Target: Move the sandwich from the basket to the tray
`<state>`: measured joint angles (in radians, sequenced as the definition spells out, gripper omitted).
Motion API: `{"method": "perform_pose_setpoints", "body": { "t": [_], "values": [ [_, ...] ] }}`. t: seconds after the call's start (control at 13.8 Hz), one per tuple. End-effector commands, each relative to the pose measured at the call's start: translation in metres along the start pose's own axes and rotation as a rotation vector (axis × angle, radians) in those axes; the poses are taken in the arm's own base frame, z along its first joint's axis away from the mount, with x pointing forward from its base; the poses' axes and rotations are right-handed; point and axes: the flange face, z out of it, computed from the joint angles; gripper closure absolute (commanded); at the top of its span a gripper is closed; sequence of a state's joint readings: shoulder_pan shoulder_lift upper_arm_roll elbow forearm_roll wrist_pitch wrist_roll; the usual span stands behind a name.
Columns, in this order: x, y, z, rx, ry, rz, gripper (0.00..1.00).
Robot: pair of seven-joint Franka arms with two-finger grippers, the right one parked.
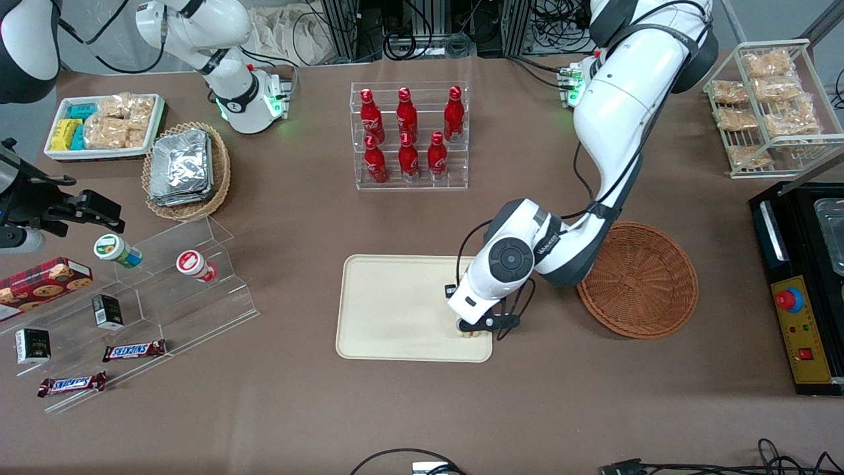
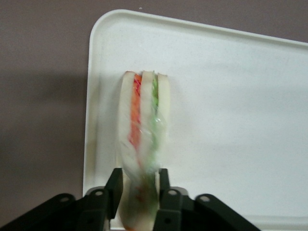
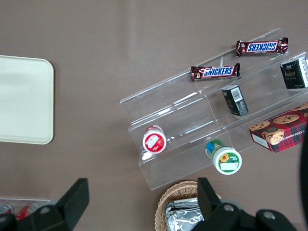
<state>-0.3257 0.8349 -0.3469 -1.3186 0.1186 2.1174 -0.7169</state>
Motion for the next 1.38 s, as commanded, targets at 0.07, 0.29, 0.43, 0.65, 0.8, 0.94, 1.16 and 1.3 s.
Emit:
{"method": "perform_pose_setpoints", "body": {
  "t": [0.07, 0.29, 0.43, 0.65, 0.8, 0.94, 1.16, 1.3],
  "values": [
    [0.005, 0.005, -0.024, 0.006, 0.034, -0.002, 0.00],
    [0.001, -0.011, -0.063, 0.067, 0.013, -0.022, 0.00],
    [-0.018, -0.036, -0.087, 0.195, -0.070, -0.045, 0.00],
    [-0.048, -0.097, -0.143, 0.201, -0.018, -0.094, 0.02],
    [-0.069, -0.133, -0.174, 0.214, 0.018, -0.134, 0.02],
    [-0.070, -0.167, -0.205, 0.191, 0.018, -0.136, 0.02],
    [-0.061, -0.236, -0.248, 0.194, -0.012, -0.079, 0.01],
    [-0.056, -0.283, -0.279, 0.170, -0.010, -0.046, 0.00]
  ]
}}
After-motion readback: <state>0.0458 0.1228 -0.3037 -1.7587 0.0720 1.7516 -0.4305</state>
